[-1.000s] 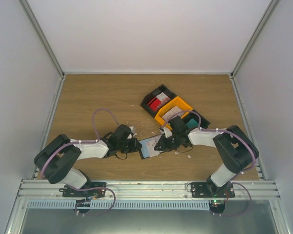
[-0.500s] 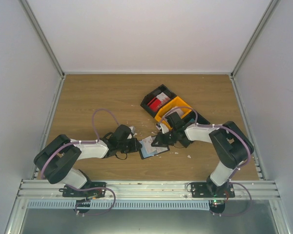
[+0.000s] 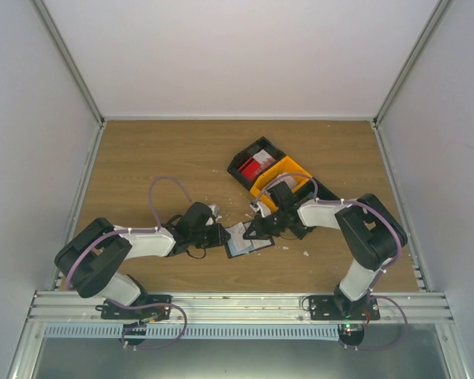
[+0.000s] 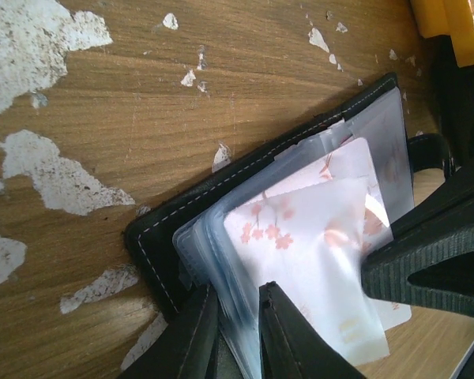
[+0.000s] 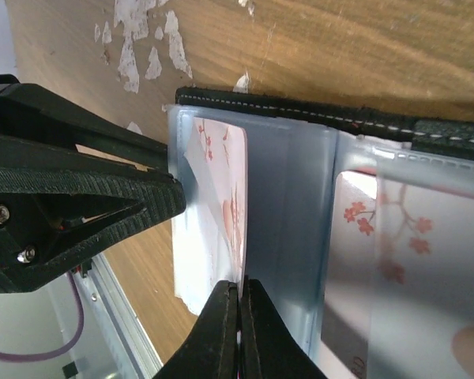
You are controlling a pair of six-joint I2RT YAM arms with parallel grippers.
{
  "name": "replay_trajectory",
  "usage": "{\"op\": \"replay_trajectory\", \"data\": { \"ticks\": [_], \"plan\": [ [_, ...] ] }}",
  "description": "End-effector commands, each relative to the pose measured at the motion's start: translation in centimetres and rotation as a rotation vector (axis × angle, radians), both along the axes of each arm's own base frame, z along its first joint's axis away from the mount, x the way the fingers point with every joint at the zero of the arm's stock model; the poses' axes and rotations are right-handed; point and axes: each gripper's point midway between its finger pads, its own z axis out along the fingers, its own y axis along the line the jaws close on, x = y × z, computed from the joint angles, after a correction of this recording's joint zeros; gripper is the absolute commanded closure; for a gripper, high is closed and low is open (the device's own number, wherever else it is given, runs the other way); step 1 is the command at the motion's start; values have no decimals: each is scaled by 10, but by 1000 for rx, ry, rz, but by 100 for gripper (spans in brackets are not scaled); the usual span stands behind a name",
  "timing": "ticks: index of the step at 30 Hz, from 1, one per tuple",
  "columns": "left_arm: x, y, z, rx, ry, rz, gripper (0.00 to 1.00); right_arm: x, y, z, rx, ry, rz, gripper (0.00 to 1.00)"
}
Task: Put the credit cards into the card holder
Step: Insert the credit card into the card holder.
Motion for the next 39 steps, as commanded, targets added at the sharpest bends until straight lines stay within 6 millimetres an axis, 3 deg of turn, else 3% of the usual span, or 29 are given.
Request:
{"op": "replay_trajectory", "data": {
  "ticks": [1, 9, 15, 19, 31, 39],
  "plan": [
    [-26, 12, -28, 73, 95, -19, 82, -27, -5, -21, -42, 107, 41, 100],
    [-27, 12, -27, 77, 93, -15, 83, -23, -7, -20, -87, 73, 18, 94],
    [-26, 11, -20, 69, 79, -19, 82, -14, -15, -10, -129, 2, -29, 68],
    [-26, 10, -14, 60, 66, -24, 81, -13, -18, -5, -151, -28, -33, 60],
    [-31, 11, -18, 68, 85, -28, 80, -14, -7, -5, -198, -63, 5, 58],
    [-32, 8, -22, 68, 90, -35, 80, -14, 0, -4, -226, -96, 36, 63]
  ]
}}
